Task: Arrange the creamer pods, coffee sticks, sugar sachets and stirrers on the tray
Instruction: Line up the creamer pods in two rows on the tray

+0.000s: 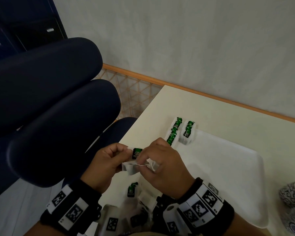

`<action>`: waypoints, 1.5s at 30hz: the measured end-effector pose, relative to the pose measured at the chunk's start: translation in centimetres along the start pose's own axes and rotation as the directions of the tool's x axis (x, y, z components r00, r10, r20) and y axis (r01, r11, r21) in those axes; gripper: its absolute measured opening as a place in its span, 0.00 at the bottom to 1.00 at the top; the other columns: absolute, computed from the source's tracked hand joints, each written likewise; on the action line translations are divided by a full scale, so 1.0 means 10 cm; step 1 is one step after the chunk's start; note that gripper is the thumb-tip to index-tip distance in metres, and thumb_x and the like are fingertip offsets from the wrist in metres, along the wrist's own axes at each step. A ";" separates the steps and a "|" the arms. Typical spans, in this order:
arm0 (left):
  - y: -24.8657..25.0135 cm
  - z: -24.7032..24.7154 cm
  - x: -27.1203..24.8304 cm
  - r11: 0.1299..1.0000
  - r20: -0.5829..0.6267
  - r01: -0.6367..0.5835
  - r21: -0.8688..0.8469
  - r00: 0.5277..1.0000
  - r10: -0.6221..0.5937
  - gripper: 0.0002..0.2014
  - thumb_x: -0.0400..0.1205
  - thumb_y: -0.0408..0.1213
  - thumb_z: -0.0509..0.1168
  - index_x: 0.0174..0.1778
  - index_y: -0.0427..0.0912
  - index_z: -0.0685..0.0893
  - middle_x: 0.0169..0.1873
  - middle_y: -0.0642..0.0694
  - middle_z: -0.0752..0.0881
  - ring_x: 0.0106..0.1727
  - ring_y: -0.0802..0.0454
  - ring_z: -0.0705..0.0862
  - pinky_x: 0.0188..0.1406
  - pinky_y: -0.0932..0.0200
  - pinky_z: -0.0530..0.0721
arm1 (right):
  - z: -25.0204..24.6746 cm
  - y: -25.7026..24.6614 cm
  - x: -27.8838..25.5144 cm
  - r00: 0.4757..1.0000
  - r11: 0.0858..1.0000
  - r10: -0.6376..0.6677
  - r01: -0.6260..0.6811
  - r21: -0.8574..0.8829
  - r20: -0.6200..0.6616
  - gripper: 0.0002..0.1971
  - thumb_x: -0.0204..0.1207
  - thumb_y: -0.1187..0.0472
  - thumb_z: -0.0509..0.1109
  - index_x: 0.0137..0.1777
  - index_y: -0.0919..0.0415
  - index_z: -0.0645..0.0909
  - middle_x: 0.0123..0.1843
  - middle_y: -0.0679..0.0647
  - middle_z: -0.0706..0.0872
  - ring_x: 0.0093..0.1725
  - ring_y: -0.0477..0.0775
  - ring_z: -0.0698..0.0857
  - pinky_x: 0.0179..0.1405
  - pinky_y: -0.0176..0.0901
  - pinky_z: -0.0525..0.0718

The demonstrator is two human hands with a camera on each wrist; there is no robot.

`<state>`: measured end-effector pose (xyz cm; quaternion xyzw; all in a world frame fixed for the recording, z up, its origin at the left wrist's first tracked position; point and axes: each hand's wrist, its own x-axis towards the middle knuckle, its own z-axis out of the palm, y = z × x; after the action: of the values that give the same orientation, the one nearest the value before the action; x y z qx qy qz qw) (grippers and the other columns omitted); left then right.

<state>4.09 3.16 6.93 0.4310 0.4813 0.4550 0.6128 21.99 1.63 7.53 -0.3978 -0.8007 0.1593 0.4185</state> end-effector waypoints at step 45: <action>-0.12 0.19 0.12 0.982 0.012 -0.112 0.153 0.994 0.112 0.09 0.64 0.42 0.78 0.34 0.43 0.88 0.38 0.39 0.89 0.40 0.50 0.85 0.43 0.56 0.85 | -0.14 0.29 0.01 0.818 0.784 0.514 -0.570 0.248 0.257 0.08 0.72 0.57 0.78 0.35 0.58 0.84 0.27 0.46 0.77 0.28 0.41 0.72 0.28 0.30 0.69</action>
<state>6.25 3.88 5.87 0.5040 0.4889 0.4497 0.5520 24.52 3.43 6.67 -0.5242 -0.6498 0.4326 0.3403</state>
